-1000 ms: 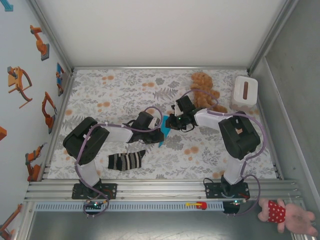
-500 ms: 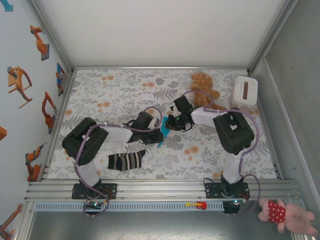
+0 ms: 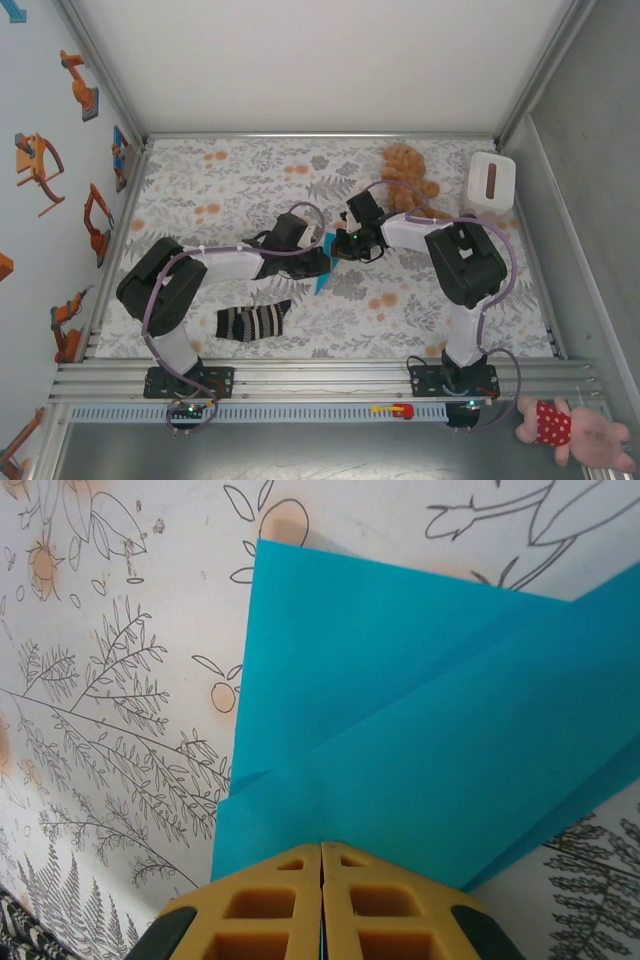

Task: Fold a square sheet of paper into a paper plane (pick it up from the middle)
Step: Fold the wing for the fifth time at the center of the table.

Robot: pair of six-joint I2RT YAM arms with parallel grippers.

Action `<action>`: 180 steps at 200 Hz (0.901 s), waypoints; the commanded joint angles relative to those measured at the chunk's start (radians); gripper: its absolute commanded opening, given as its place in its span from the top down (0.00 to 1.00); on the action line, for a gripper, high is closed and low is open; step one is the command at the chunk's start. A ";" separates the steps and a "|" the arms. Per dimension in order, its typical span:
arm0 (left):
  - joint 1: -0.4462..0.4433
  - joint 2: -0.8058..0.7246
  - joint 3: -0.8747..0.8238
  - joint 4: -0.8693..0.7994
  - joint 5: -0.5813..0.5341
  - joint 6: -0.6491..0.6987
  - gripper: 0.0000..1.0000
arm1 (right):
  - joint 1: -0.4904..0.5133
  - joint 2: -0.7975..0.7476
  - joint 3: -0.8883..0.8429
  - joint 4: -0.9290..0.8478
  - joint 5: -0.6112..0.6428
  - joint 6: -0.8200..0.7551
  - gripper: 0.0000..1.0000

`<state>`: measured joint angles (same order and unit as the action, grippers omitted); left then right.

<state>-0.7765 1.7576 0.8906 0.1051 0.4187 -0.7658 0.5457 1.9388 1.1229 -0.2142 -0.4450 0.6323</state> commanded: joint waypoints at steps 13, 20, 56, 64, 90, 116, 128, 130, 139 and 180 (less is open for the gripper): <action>0.006 0.067 0.047 -0.039 -0.025 -0.028 0.92 | 0.002 0.040 -0.028 -0.011 0.046 0.015 0.93; 0.009 0.071 0.043 -0.044 -0.033 -0.033 0.92 | 0.002 0.038 -0.029 -0.009 0.045 0.015 0.94; 0.017 0.090 0.027 -0.079 -0.072 -0.055 0.93 | 0.002 0.026 -0.028 -0.006 0.033 0.014 0.94; 0.016 0.095 0.022 -0.077 -0.073 -0.058 0.93 | 0.000 0.025 -0.025 -0.007 0.032 0.012 0.94; 0.015 0.102 0.004 -0.079 -0.081 -0.059 0.93 | -0.008 0.020 -0.014 0.001 0.021 -0.009 0.94; 0.016 0.110 -0.007 -0.088 -0.085 -0.059 0.93 | -0.027 -0.009 0.015 0.001 0.002 -0.036 0.94; 0.014 0.114 -0.007 -0.090 -0.085 -0.059 0.93 | -0.030 -0.038 0.028 -0.007 -0.004 -0.047 0.94; 0.014 0.115 -0.007 -0.089 -0.085 -0.059 0.94 | -0.030 -0.043 0.028 -0.007 -0.005 -0.049 0.94; 0.014 0.114 -0.007 -0.088 -0.086 -0.059 0.93 | -0.030 -0.067 0.028 -0.002 -0.015 -0.049 0.94; 0.015 0.116 -0.001 -0.096 -0.084 -0.056 0.94 | -0.012 -0.112 -0.029 0.045 -0.036 0.007 0.99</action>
<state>-0.7643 1.8404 0.9112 0.0746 0.3595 -0.8154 0.5217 1.8637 1.1191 -0.1947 -0.4610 0.6121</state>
